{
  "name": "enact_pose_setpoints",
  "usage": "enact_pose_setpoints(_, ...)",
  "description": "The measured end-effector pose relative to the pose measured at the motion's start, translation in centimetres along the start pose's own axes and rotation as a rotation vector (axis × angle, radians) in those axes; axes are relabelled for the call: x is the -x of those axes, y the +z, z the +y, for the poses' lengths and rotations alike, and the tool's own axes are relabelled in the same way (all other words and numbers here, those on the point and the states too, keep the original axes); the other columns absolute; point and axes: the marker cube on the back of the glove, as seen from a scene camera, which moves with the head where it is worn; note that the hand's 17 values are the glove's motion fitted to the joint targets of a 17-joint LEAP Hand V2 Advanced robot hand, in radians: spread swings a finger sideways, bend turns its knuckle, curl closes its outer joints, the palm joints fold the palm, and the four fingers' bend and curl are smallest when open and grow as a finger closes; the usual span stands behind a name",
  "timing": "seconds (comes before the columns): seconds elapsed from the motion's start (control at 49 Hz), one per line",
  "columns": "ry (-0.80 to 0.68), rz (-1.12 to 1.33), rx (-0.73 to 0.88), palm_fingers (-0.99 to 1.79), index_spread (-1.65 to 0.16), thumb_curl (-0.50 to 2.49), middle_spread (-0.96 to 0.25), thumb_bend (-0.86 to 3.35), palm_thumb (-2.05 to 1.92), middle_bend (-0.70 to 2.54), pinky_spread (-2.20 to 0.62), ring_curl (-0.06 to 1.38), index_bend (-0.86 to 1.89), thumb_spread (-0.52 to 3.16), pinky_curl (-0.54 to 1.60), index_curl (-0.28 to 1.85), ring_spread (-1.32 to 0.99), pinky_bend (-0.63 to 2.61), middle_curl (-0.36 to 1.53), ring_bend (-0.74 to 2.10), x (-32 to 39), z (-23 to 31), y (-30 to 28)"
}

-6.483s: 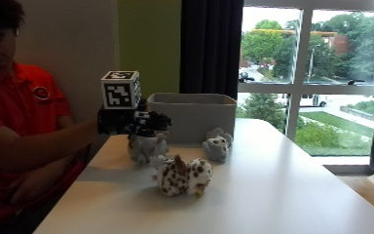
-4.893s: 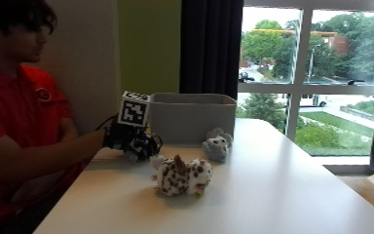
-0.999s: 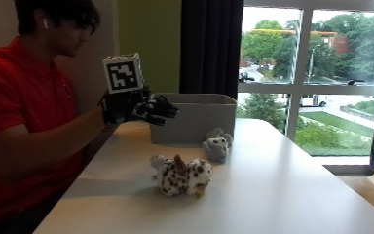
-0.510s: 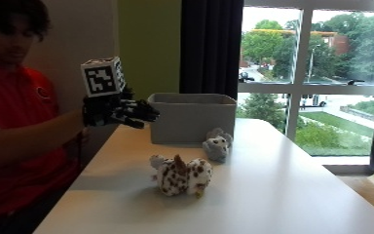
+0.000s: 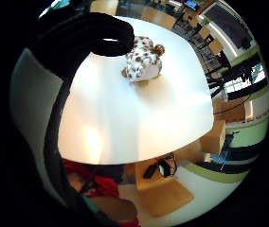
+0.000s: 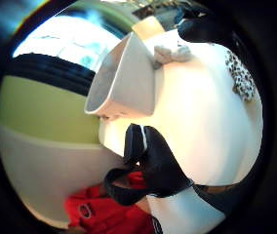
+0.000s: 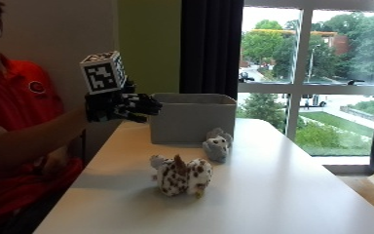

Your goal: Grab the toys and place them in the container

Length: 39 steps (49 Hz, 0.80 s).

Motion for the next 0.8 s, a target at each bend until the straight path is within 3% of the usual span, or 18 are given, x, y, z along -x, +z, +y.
enact_pose_setpoints(0.795, 0.069, 0.036, 0.034, 0.21, -0.4, 0.28, -0.15, -0.02, -0.01, 0.2, 0.02, 0.25, 0.19, 1.22, 0.31, 0.39, -0.12, 0.74, 0.38, 0.24, -3.6, -0.1, 0.3)
